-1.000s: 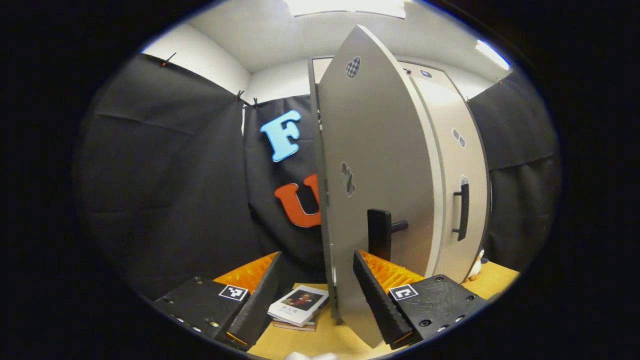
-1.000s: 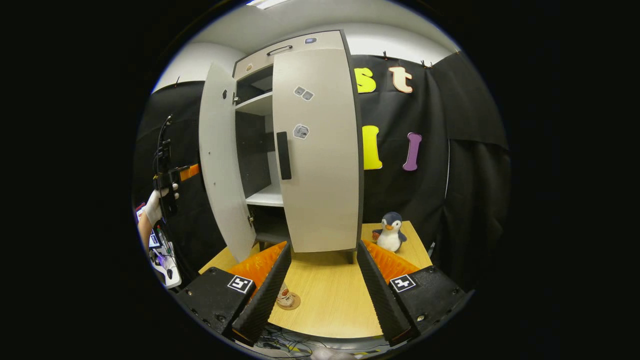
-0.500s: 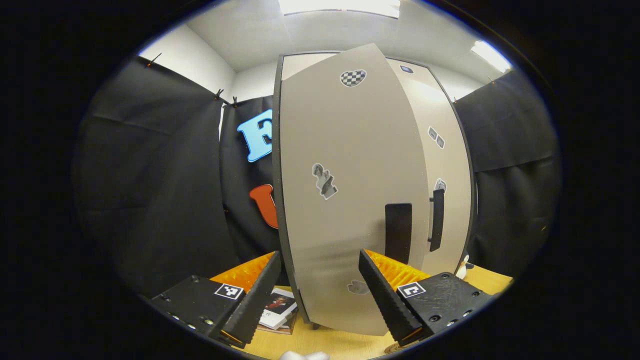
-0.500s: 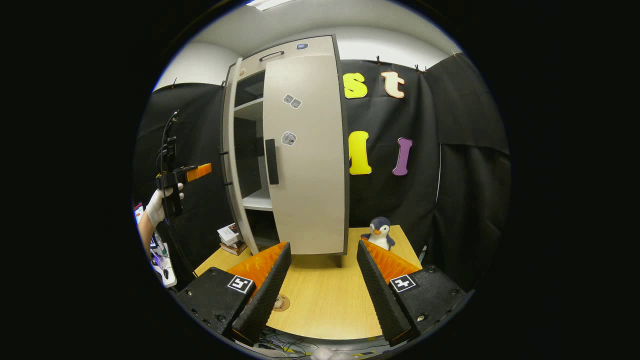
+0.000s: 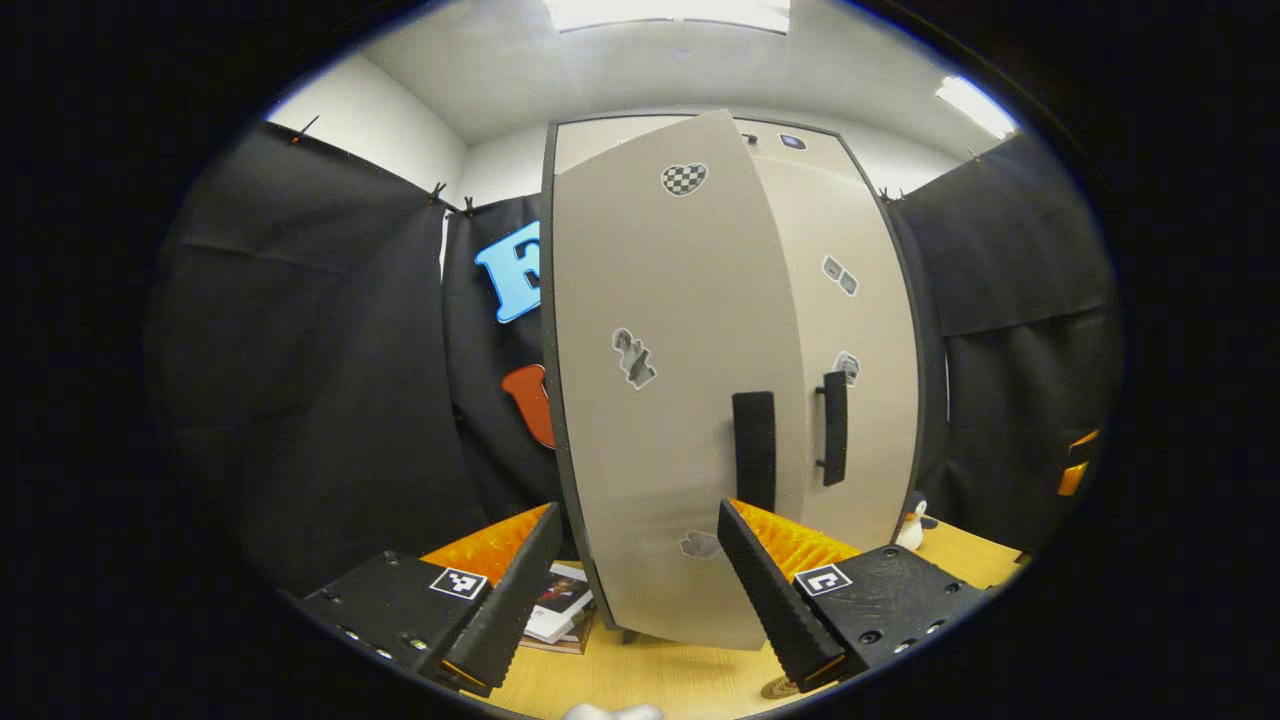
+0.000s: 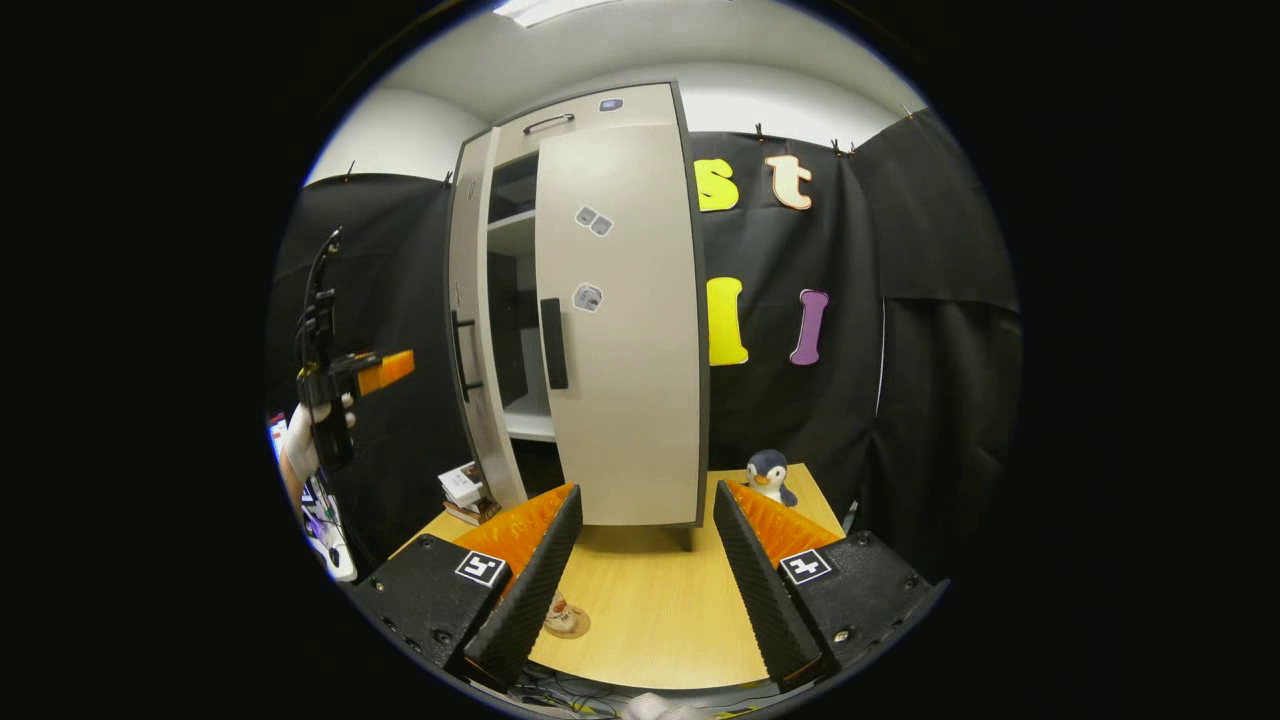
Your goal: Grasp the bottle in the cabinet with the left hand and place it on the coaster, then close the right door with the right hand and the left door with the left hand.
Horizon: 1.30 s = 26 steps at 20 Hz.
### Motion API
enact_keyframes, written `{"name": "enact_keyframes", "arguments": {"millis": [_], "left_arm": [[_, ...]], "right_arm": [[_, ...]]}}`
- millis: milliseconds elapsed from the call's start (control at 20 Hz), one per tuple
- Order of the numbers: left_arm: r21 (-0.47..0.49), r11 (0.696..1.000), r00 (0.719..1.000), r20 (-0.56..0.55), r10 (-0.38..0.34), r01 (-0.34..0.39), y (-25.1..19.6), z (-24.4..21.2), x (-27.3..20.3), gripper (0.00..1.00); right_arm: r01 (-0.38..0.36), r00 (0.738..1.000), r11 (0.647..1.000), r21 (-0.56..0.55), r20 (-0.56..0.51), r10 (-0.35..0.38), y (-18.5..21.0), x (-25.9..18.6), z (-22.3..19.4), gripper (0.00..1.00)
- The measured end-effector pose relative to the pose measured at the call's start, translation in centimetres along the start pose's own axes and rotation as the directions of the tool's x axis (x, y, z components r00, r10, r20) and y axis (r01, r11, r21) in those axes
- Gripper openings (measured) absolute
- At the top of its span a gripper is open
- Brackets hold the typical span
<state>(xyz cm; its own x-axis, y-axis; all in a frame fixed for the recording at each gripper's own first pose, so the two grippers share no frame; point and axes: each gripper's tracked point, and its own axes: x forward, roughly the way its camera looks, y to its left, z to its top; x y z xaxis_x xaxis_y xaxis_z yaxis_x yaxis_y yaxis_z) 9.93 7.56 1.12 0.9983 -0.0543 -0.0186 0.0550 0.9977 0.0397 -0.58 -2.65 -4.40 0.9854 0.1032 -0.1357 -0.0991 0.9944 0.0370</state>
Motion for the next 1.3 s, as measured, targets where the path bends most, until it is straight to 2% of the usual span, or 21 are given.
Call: {"name": "enact_keyframes", "arguments": {"millis": [350, 550, 700, 850, 1300], "left_arm": [[-0.041, 0.999, 0.999, -0.030, 0.024, -0.026, -0.6, -2.6, -4.7, 0.95], [-0.052, 0.996, 0.997, -0.047, 0.066, -0.069, -0.6, -4.6, -7.6, 0.95], [-0.073, 0.995, 0.996, -0.061, 0.069, -0.073, -1.4, -6.0, -9.3, 0.95], [-0.054, 0.996, 0.994, -0.082, 0.070, -0.074, -1.5, -6.9, -10.3, 0.96], [-0.057, 0.997, 0.997, -0.047, 0.057, -0.060, -1.5, -5.4, -10.6, 0.96]], "right_arm": [[0.032, 0.997, 0.999, -0.006, 0.072, -0.031, 1.3, 0.3, 1.9, 0.82], [0.065, 0.996, 0.998, -0.010, 0.069, -0.064, 1.1, 0.5, 1.2, 0.82], [0.069, 0.996, 0.998, 0.002, 0.059, -0.069, 1.5, 0.5, 0.8, 0.82], [0.085, 0.994, 0.996, -0.020, 0.070, -0.083, 1.7, 0.7, 1.0, 0.82], [0.093, 0.992, 0.995, -0.037, 0.089, -0.089, 2.9, 0.2, 0.9, 0.82]]}}
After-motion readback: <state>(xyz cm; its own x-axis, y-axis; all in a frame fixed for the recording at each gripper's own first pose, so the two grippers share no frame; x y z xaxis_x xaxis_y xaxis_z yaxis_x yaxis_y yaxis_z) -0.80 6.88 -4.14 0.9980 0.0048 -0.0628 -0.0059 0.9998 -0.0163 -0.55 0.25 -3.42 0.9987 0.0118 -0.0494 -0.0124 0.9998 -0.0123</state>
